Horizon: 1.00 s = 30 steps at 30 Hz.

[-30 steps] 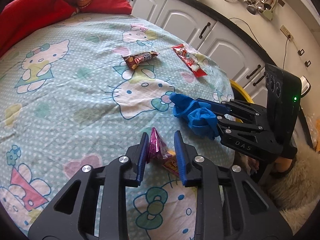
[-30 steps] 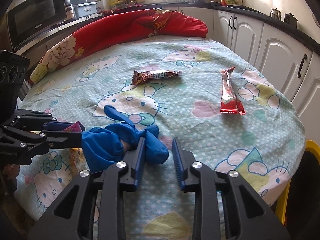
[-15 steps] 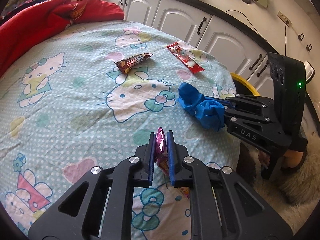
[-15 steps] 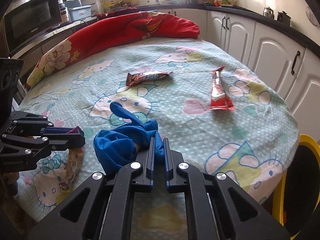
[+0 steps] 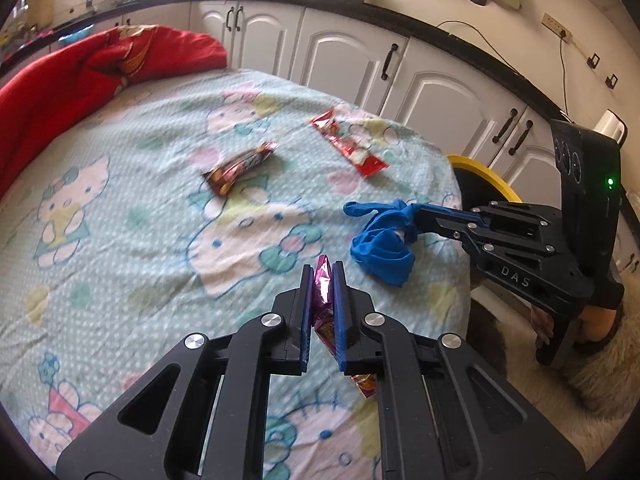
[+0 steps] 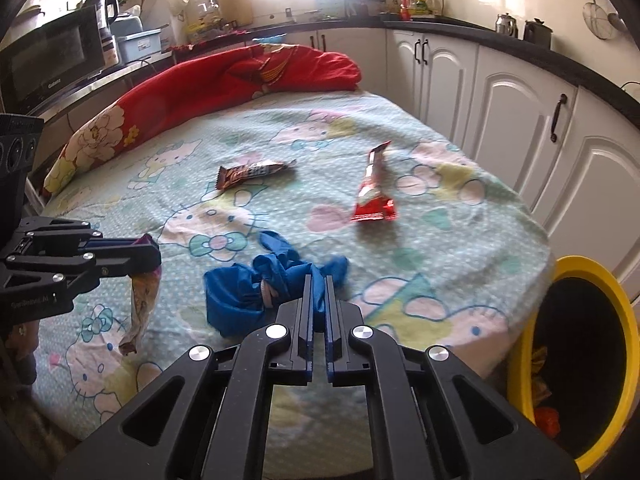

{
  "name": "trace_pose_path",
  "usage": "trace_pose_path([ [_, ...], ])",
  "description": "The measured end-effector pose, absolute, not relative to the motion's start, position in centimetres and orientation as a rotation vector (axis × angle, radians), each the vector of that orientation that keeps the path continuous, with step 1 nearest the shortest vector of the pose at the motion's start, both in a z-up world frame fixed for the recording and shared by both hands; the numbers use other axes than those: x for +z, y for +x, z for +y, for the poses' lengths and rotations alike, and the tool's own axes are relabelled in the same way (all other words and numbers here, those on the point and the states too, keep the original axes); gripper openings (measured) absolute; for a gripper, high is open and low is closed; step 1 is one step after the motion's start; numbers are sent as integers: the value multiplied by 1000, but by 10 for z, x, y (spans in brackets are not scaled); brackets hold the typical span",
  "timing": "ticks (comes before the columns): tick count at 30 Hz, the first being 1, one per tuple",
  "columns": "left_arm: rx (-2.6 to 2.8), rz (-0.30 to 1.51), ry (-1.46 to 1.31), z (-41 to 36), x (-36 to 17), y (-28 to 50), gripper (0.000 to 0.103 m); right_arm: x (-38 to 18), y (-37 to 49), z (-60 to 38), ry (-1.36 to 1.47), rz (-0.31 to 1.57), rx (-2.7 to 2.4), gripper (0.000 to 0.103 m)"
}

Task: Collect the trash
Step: 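Carry the pink wrapper and blue glove over the yellow bin with both tools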

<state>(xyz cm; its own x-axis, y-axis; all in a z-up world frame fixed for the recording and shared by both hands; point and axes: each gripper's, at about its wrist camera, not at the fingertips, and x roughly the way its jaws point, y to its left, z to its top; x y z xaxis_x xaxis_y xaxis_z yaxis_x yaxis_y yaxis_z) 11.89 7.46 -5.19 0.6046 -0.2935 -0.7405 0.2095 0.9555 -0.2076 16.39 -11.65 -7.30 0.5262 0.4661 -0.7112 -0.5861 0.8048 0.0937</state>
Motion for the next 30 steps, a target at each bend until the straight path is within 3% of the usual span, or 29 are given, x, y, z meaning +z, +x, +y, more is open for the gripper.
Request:
trace_pose_path([
  [30, -456, 767, -25, -48, -12, 174, 4, -34, 166, -246, -80, 723, 409, 3],
])
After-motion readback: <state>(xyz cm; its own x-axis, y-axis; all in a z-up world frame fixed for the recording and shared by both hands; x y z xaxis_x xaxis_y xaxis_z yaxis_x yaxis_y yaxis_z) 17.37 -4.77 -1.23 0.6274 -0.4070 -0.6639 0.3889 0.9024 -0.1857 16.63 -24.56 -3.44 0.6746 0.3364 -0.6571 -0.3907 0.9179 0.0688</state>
